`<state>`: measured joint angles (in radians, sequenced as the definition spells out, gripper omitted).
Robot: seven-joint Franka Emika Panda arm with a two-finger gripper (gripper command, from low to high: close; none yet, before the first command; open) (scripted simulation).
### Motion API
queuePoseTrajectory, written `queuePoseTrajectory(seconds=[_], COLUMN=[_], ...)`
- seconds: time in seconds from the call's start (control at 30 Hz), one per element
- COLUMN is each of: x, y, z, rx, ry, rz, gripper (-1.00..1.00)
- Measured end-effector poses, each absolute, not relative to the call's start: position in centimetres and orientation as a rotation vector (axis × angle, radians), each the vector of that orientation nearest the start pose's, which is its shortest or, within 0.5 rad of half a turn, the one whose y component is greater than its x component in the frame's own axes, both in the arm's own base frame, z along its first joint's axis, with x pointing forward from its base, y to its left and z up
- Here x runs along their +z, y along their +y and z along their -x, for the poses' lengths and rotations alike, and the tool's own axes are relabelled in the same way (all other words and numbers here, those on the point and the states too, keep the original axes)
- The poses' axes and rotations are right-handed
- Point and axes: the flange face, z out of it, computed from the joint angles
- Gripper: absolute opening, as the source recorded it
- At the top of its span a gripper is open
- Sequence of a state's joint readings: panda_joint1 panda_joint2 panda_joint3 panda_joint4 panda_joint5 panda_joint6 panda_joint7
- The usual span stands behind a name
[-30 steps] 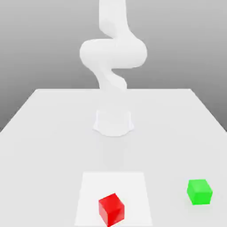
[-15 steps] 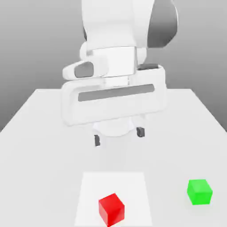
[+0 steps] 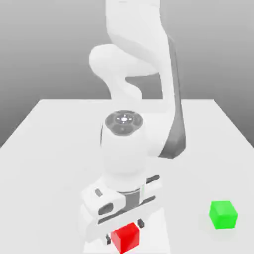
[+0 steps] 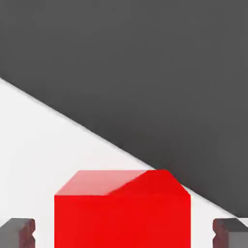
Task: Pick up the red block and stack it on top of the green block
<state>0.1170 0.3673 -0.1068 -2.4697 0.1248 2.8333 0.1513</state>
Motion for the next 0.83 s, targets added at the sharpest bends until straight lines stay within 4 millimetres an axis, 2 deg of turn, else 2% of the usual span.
queuePoseTrajectory(seconds=[0.1, 0.13, 0.3, 0.4, 0.47, 0.57, 0.6, 0.63, 0.7, 0.73, 0.83], x=[14.5, 14.9, 20.3, 21.8, 22.5, 23.6, 23.4, 22.5, 20.2, 19.0, 19.0], y=[-0.5, -0.5, -0.1, 7.1, 12.0, 19.7, 22.4, 23.8, 24.9, 25.1, 25.1], z=[-47.1, -47.2, -47.2, -46.5, -45.3, -42.3, -41.1, -40.4, -39.8, -39.7, -39.7], rx=[0.002, 0.001, 0.002, 0.009, 0.010, 0.008, 0.006, 0.004, 0.003, 0.002, 0.002], ry=[0.397, 0.396, 0.380, 0.082, -0.130, -0.474, -0.593, -0.662, -0.713, -0.721, -0.721], rz=[3.117, 3.117, 3.118, 3.133, 3.130, 3.100, 3.082, 3.070, 3.060, 3.058, 3.058], gripper=[-1.00, -1.00, -1.00, -1.00, -1.00, -1.00, -1.00, -1.00, -1.00, 1.00, 1.00])
